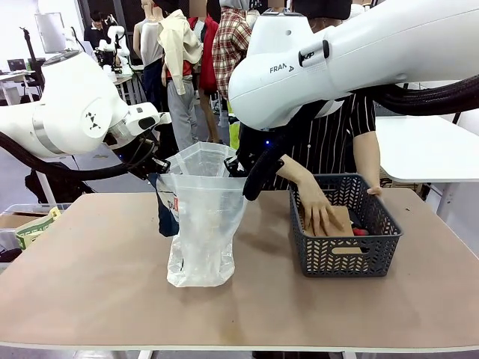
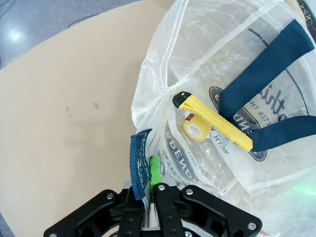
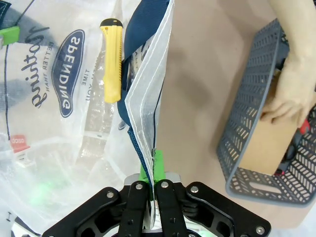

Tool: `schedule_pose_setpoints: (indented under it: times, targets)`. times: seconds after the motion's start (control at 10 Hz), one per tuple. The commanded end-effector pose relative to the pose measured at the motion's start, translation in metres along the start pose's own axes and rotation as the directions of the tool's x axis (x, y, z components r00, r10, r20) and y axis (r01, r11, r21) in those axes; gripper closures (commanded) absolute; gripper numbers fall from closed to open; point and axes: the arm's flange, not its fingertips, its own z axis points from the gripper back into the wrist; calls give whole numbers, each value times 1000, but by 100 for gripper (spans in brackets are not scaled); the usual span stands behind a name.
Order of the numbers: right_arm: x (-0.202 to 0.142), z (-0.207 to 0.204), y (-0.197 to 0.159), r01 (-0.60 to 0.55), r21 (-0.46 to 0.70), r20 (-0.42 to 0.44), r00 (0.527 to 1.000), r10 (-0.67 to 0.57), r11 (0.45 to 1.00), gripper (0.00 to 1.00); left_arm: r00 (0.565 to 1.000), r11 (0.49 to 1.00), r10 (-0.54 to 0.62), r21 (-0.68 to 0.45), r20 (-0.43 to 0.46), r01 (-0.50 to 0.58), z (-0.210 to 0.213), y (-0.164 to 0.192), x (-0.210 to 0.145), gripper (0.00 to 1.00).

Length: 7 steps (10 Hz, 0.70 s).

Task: Transfer purchased items from the store into the shopping bag.
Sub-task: Move the Reusable shopping bag to the right side of the table.

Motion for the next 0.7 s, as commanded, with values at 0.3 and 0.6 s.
schedule_pose_setpoints:
  times: [0.3, 0.6]
  targets:
    - [-1, 0, -1, -2, -4, 0, 1000, 2, 1000, 100, 1000, 1000, 1, 1, 0, -1, 0, 1, 0, 100]
    - [-1, 0, -1, -2, -4, 0, 1000, 2, 1000, 100, 1000, 1000, 1, 1, 0, -1, 0, 1, 0, 100]
